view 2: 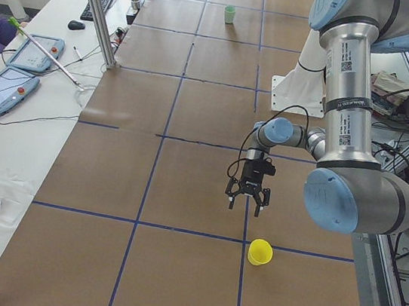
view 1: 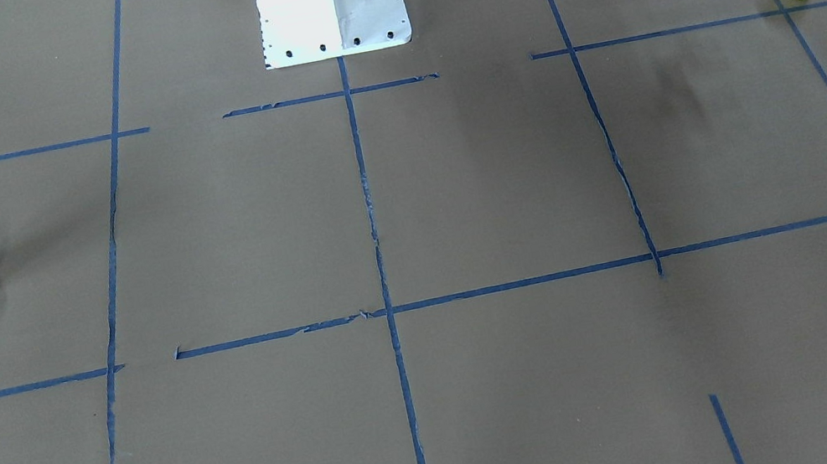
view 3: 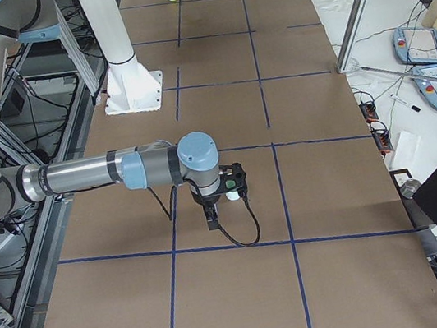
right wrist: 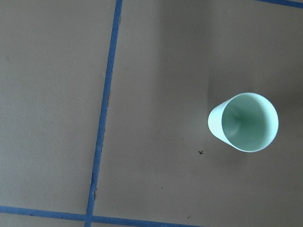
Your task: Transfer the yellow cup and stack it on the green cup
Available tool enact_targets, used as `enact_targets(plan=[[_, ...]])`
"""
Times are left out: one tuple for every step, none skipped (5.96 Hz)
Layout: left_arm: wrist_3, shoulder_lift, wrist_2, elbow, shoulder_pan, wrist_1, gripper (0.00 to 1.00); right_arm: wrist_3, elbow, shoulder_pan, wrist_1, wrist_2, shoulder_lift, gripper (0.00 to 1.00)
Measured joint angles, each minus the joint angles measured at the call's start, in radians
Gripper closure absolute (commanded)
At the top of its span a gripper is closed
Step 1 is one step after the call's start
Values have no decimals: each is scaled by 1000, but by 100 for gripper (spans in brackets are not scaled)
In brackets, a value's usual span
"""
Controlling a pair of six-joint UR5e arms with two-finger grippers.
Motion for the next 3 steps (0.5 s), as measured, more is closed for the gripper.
enact_targets(plan=[[-18,-1,-15,58,59,-38,0,0,1,0,0,0,1,0],[-23,0,-48,104,128,-73,0,-1,3,0,1,0,1,0],[-26,1,-79,125,183,-88,0,-2,5,0,1,-1,1,0]])
